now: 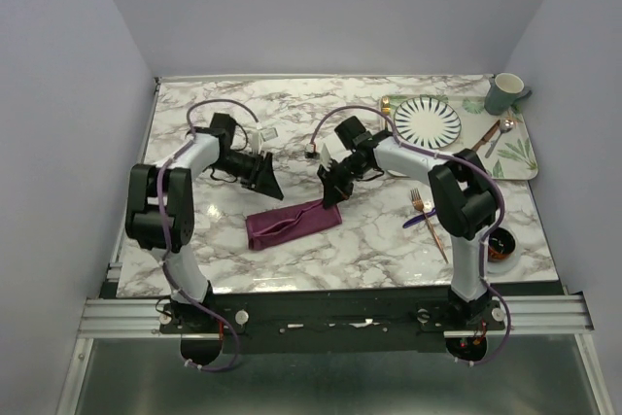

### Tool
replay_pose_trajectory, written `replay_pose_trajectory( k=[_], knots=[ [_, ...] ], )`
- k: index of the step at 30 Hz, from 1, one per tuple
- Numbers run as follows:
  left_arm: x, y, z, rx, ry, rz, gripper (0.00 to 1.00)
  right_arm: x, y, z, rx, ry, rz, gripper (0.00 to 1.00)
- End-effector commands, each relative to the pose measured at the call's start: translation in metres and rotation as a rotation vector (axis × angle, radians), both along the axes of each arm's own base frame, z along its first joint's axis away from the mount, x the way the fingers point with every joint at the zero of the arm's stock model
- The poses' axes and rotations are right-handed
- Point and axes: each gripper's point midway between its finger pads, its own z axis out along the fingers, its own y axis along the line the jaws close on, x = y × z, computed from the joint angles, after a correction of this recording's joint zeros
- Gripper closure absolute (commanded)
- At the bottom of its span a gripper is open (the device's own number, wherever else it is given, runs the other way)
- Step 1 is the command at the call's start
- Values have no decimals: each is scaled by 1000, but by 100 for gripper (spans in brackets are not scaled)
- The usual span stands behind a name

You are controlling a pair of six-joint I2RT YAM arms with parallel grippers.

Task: Fold the napkin into a case and place the utensils inside
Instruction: Fold the 2/3-rectangle-folded napkin at the center of the board.

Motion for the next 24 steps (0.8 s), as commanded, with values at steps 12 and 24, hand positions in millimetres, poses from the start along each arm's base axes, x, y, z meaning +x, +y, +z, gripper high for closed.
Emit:
replay_pose_trajectory(
  k=[12,24],
  knots=[
    [-54,64,3,266,-511,-160,28,6,-3,-17,-108,95,-121,99],
    [-68,74,-26,418,-474,-252,54,9,-4,-10,-92,92,-131,99]
  ],
)
